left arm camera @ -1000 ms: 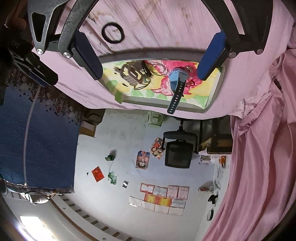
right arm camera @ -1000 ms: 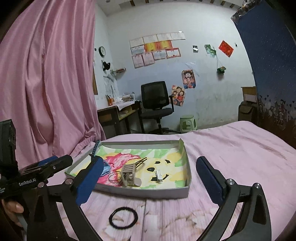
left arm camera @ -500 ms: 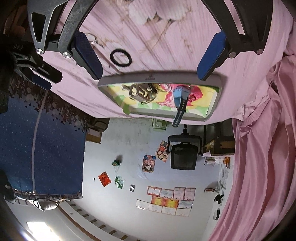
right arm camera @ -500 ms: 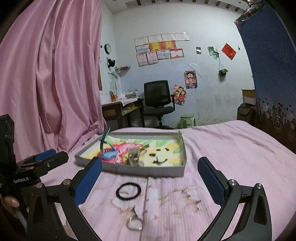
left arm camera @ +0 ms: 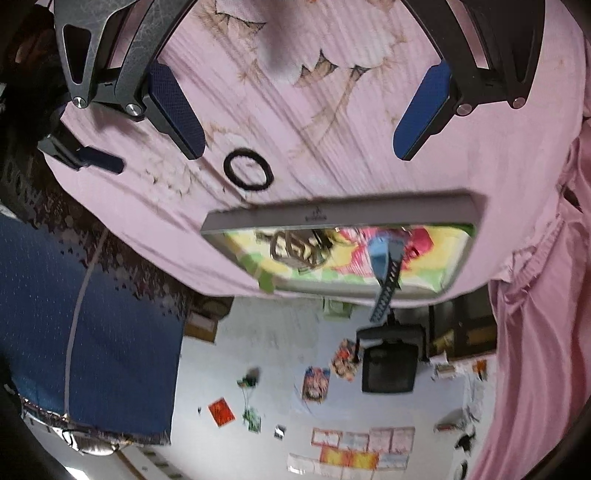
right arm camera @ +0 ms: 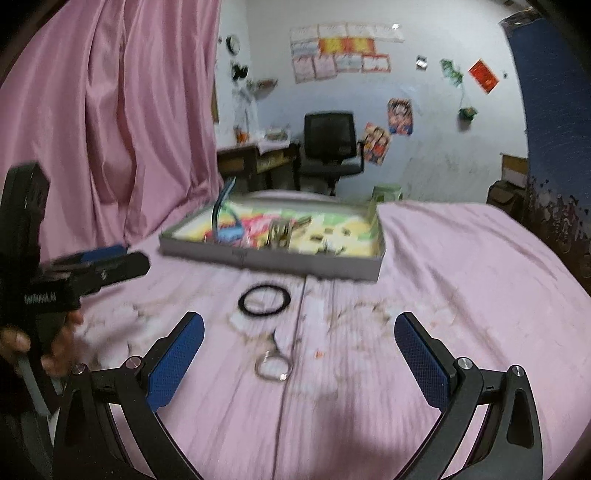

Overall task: Organize jewelry
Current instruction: 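Withdraw both open tools from the tray, then grasp the black hair tie with the left tool while the right tool grasps the small silver ring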

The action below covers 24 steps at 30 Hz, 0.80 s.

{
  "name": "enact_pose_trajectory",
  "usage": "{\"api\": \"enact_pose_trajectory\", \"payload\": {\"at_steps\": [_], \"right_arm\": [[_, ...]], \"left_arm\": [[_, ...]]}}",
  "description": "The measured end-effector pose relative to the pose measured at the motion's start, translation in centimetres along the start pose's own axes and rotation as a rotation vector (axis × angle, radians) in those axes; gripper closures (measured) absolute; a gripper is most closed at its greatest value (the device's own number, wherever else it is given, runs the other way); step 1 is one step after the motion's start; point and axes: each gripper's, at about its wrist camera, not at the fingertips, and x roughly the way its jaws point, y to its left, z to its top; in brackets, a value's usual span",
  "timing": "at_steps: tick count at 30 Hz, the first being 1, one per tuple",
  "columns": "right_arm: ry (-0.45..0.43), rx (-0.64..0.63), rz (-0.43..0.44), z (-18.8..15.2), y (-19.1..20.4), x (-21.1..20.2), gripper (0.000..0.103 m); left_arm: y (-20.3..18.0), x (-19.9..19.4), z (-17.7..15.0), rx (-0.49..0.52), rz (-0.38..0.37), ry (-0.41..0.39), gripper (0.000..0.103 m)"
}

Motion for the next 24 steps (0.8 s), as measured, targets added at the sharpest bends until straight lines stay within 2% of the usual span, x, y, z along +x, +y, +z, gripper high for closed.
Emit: {"api": "enact_pose_trajectory", "payload": {"at_steps": [2, 4, 7, 10, 14, 24], "right_arm": [[0.051, -0.011, 0.018, -0.4, 0.1, 0.7, 0.007], [0.107, -0.018, 0.034, -0.8, 0.3, 1.7, 0.027], [0.164, -0.03, 0.054, -1.2, 0.6, 2.8, 0.043], [0.205, -0.062, 0.068, -1.5, 1.2, 3.6, 0.05], [0.256, -0.088, 0.037, -1.6, 1.4, 4.7, 0.055], [0.3, -0.063, -0.027, -1.0, 0.1, 6.6, 0.079]], "left_arm": [[0.0, 0.8, -0.1, 0.003, -0.014, 0.034, 0.002], [-0.1, 1.3, -0.1, 0.012, -0.028, 0.061, 0.006], [-0.4, 2.3, -0.1, 0.027, -0.046, 0.106, 0.014], [-0.6, 3.4, 0.1, 0.034, -0.062, 0.151, 0.018], [-0.8, 4.8, 0.4, 0.031, -0.079, 0.203, 0.027], [-1.1, 8.8, 1.8, -0.025, -0.114, 0.289, 0.042]]}}
